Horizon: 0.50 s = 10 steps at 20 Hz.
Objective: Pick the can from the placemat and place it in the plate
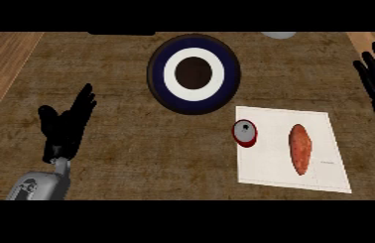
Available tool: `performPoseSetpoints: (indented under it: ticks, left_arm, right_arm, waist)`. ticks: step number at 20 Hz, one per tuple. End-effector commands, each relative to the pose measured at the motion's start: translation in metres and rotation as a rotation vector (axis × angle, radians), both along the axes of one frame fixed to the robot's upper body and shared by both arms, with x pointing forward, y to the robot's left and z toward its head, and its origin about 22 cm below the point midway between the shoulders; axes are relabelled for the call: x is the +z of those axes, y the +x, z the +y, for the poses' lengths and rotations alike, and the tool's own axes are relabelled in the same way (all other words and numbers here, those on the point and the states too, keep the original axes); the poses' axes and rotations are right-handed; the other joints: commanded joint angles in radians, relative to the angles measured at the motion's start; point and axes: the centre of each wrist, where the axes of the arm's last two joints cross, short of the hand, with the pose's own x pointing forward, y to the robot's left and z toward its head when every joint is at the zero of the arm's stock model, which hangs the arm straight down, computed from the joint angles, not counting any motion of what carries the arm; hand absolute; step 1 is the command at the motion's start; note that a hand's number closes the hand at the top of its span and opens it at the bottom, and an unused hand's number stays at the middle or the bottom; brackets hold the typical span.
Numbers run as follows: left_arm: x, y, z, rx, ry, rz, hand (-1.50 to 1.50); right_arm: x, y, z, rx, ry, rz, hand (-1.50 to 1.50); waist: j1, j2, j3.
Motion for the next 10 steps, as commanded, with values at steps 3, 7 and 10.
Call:
performPoseSetpoints:
  ticks: [3,7,10]
  left_arm:
    - [0.010,0.005,-0.003,-0.067,0.041,-0.102,0.00]
    - [0.010,0.006,-0.009,-0.137,0.055,-0.117,0.00]
    - [-0.011,-0.011,-0.001,-0.139,0.031,-0.142,0.00]
  right_arm:
    - [-0.021,0.005,0.093,0.334,-0.139,0.130,1.50]
    - [0.022,0.013,0.082,0.388,-0.717,-0.082,1.50]
    - [-0.064,-0.018,0.176,0.347,-0.425,-0.128,-1.50]
  waist:
    - [0.029,-0.010,-0.012]
    - [0.078,-0.050,-0.057]
    - [0.022,-0.012,-0.010]
